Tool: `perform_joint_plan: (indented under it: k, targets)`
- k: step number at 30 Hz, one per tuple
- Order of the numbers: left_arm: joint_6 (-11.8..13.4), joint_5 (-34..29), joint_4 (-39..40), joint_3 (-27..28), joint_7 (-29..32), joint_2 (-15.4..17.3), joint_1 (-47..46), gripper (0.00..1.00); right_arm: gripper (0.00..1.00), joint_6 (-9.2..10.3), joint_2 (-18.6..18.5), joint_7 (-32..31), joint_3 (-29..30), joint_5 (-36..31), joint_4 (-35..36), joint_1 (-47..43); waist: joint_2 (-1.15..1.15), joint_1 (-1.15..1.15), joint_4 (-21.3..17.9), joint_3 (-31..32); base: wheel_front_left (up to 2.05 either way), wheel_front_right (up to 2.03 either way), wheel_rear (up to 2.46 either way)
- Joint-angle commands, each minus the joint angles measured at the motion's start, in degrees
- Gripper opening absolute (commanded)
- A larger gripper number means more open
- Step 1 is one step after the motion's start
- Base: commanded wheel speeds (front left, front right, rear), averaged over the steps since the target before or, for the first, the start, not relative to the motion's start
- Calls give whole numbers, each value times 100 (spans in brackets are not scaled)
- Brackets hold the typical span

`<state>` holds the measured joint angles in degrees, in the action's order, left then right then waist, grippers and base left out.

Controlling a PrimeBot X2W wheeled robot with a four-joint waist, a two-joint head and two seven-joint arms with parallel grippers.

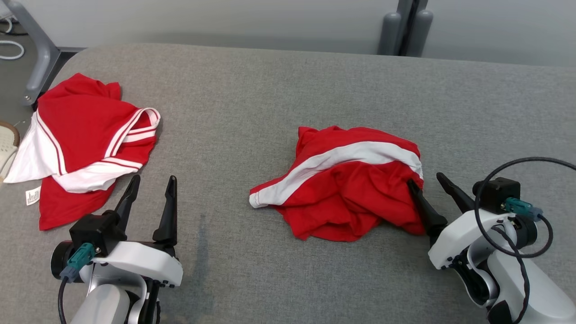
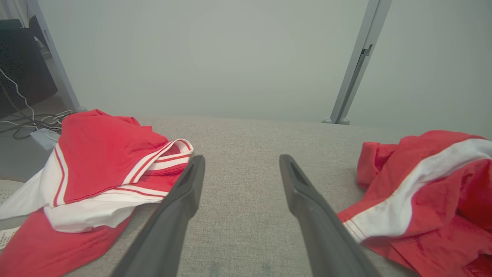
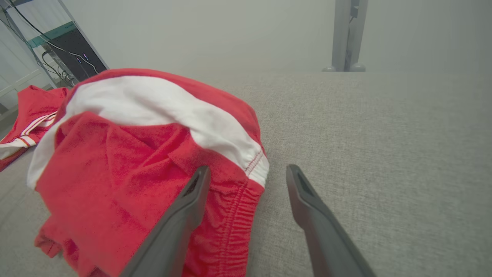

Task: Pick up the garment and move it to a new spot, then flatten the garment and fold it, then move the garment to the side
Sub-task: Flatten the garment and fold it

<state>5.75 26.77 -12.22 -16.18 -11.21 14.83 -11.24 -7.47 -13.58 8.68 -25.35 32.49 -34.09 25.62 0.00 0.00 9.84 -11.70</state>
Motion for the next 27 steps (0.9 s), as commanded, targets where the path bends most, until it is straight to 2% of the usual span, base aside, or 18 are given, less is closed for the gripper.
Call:
perform_joint_plan:
  k: [1,10,11,12,13,14,15,21,27]
  targets:
    - [-30,6,-50,-7,-41,-18,-121,100,100,-6,-88,-34,-87,100,-88,93,0,0,94,-92,0,0,0]
    - [-80,39,-253,-20,-164,-80,-264,100,100,-6,-250,-493,-866,963,-399,368,0,0,132,-182,0,0,0]
    - [-82,50,-297,-14,-190,-82,-270,100,84,-6,-311,-651,-1091,1199,-357,379,0,0,113,-185,0,0,0]
    - [-82,53,-313,-10,-194,-84,-287,100,40,-6,-347,-704,-1213,1291,-320,379,0,0,99,-187,0,0,0]
    - [-85,51,-326,-10,-205,-88,-309,100,24,-6,-384,-724,-1305,1391,-270,386,0,0,87,-188,0,0,0]
    - [-85,51,-326,-10,-205,-88,-309,100,24,-6,-384,-724,-1305,1391,-270,386,0,0,87,-188,0,0,0]
    - [-91,45,-338,-8,-211,-90,-325,100,0,-6,-433,-760,-1393,1489,-249,395,0,0,74,-189,0,0,0]
    - [-97,51,-401,-20,-260,-116,-351,100,0,-3,-691,-468,-1693,1794,-91,554,0,0,10,-174,0,0,0]
    - [-67,59,-436,-6,-294,-122,-297,100,0,-3,-900,193,-1616,1690,-147,662,0,0,-79,-106,0,0,0]
